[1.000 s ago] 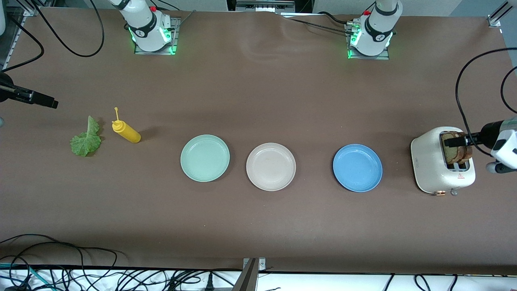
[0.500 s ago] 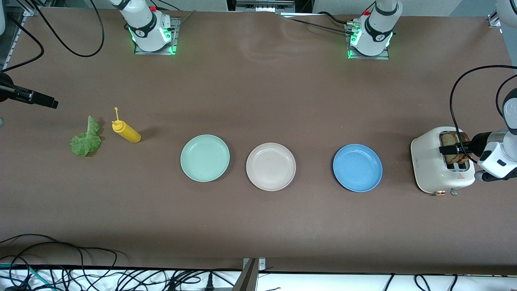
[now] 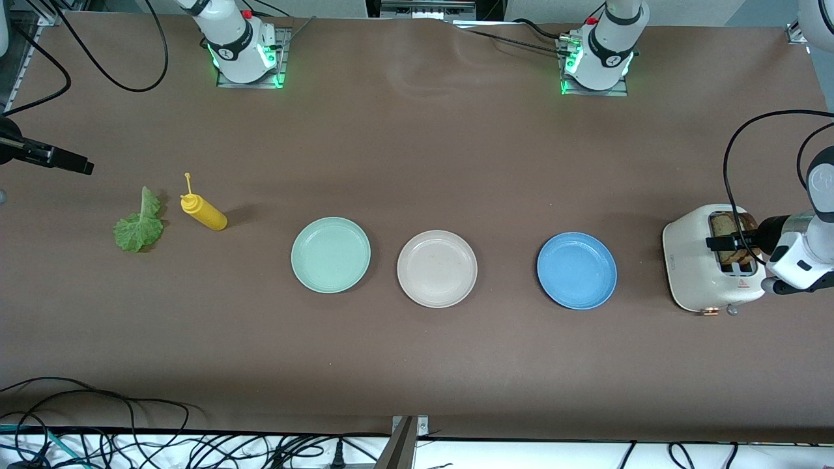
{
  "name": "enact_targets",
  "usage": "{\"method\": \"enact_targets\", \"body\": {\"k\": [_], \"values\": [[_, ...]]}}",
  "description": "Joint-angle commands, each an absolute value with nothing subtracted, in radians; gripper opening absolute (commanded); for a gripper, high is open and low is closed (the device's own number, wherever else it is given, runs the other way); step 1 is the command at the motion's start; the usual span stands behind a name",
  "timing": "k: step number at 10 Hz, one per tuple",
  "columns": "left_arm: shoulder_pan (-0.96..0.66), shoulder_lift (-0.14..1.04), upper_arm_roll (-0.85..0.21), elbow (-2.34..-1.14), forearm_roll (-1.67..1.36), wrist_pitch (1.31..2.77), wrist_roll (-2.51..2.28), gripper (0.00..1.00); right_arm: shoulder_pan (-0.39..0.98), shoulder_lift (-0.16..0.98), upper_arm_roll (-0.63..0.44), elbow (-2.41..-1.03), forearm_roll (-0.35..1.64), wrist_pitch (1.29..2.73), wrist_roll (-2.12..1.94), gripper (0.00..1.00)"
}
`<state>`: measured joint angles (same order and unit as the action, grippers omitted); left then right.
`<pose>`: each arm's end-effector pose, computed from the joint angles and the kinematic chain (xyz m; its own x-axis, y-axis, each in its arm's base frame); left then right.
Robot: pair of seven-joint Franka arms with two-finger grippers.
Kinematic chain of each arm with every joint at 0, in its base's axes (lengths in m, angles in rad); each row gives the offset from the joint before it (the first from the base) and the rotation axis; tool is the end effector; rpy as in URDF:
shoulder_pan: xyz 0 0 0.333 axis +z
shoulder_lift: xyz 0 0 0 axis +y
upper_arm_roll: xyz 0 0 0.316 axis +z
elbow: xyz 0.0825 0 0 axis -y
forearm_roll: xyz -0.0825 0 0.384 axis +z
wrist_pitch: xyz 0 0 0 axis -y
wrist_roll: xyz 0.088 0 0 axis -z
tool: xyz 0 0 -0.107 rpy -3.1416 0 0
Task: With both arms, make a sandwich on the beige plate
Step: 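Grasp the bread slice with the left gripper and lift it out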
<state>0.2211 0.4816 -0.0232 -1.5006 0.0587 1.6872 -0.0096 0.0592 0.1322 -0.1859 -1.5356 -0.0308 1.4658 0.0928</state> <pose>0.6432 0.1369 0.3691 0.9378 0.1903 -0.2903 0.1850 -0.9817 -0.0458 0.5736 -0.0702 0.5592 0.9560 -0.2216 -0.1923 -0.2112 -0.9747 0.0731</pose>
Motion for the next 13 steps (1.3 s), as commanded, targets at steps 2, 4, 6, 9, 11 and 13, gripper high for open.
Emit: {"method": "enact_targets", "body": {"k": [2, 4, 6, 9, 11, 13], "values": [[0.225, 0.506, -0.023, -1.471, 0.086, 1.677, 0.003, 0.82, 0.052, 0.12, -0.184, -1.537, -0.011, 1.466, 0.075, 1.0], [0.227, 0.505, -0.023, -1.471, 0.086, 1.672, 0.005, 0.63, 0.052, 0.12, -0.184, -1.537, -0.011, 1.466, 0.075, 1.0], [0.227, 0.502, -0.021, -1.47, 0.087, 1.661, 0.002, 0.48, 0.052, 0.12, -0.184, -1.537, -0.011, 1.466, 0.075, 1.0], [0.232, 0.495, -0.017, -1.468, 0.087, 1.645, 0.051, 0.0, 0.052, 0.121, -0.184, -1.537, -0.011, 1.466, 0.075, 1.0], [0.232, 0.489, -0.017, -1.468, 0.087, 1.629, 0.049, 0.0, 0.052, 0.12, -0.184, -1.537, -0.011, 1.466, 0.075, 1.0], [0.232, 0.459, -0.017, -1.462, 0.087, 1.6, 0.051, 0.0, 0.052, 0.12, -0.184, -1.537, -0.011, 1.466, 0.075, 1.0]]}}
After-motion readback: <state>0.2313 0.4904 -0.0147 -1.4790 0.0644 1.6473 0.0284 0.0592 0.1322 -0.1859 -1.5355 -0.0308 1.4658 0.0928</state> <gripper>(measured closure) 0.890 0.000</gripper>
